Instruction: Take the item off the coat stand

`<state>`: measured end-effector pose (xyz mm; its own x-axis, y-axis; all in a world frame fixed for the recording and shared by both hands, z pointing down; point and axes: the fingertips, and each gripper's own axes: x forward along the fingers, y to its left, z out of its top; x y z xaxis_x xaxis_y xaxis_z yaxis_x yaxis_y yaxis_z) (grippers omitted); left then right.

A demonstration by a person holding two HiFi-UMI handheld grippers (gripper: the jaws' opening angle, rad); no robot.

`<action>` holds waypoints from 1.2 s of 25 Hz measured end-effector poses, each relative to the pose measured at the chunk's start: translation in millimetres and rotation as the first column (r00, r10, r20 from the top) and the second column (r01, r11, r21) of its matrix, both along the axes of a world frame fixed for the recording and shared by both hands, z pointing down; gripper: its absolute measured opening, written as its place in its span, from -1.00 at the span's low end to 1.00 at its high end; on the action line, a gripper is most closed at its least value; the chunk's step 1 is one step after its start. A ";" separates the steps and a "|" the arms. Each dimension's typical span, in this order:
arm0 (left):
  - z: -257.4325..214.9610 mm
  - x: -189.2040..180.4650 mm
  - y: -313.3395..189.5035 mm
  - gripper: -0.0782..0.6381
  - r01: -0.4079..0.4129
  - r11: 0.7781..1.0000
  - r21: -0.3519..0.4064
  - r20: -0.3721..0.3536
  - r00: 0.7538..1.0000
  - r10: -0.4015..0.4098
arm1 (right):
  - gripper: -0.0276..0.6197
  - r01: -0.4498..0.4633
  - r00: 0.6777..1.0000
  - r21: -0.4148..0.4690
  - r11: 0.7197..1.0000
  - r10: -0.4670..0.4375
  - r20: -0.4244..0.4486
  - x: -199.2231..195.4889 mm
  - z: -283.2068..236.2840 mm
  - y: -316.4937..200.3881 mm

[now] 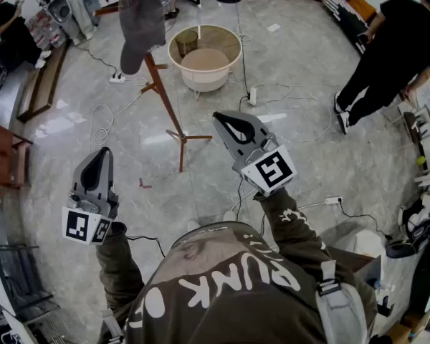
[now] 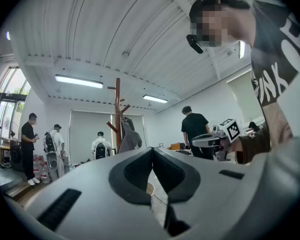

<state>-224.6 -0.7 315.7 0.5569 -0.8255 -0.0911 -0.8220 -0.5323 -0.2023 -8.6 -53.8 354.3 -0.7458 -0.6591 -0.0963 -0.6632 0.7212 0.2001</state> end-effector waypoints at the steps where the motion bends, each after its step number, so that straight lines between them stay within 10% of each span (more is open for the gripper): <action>1: 0.2 -0.2 -0.6 -0.77 0.001 1.000 0.000 0.000 1.000 -0.001 | -0.89 0.000 1.000 0.001 1.000 0.000 0.000 -0.1 0.1 -0.8; 16: 1.8 -1.8 -3.8 -0.77 0.004 1.000 -0.006 0.000 1.000 -0.004 | -0.88 0.003 1.000 -0.006 1.000 -0.003 0.000 -3.0 5.0 -5.6; 24: 3.3 1.5 -4.9 -0.77 0.011 1.000 -0.004 0.001 1.000 -0.011 | 0.31 0.089 0.996 -0.038 0.995 -0.090 -0.011 -12.7 13.7 -2.5; 30: 4.5 4.5 -0.4 -0.77 0.024 1.000 -0.013 0.002 1.000 -0.024 | 0.52 0.111 0.994 -0.036 0.993 -0.111 -0.022 -11.8 13.5 2.8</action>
<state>-220.1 -1.1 320.2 0.5370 -0.8398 -0.0793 -0.8343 -0.5149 -0.1968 -20.4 -50.9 367.8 -0.8164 -0.5747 -0.0561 -0.5739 0.7968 0.1888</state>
